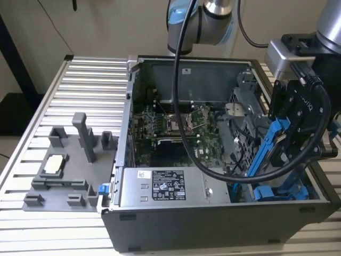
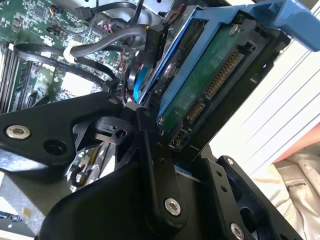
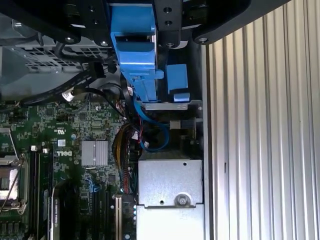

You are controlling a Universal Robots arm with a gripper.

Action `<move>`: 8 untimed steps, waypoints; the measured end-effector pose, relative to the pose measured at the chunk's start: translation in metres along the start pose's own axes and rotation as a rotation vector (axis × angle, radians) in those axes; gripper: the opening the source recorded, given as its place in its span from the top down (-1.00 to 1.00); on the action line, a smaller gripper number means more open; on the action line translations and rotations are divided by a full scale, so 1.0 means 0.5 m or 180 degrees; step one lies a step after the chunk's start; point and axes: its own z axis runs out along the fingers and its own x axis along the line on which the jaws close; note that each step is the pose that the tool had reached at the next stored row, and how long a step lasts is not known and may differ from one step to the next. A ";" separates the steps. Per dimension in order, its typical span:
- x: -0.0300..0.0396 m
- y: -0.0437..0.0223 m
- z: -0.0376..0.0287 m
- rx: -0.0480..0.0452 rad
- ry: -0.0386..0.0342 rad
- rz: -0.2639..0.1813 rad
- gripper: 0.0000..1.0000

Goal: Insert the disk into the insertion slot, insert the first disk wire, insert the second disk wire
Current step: 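Insert the disk into the insertion slot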

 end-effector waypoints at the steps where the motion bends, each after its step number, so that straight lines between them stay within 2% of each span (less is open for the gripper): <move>1: 0.000 0.000 0.000 0.0000 0.0000 0.0000 0.35; 5: 0.000 0.000 0.000 0.0000 0.0000 0.0000 0.33; 6: 0.000 0.000 0.000 0.0000 0.0000 0.0000 0.21; 7: 0.000 0.000 0.000 0.0000 0.0001 0.0000 0.21; 8: 0.000 0.000 0.000 0.0000 0.0000 0.0000 0.07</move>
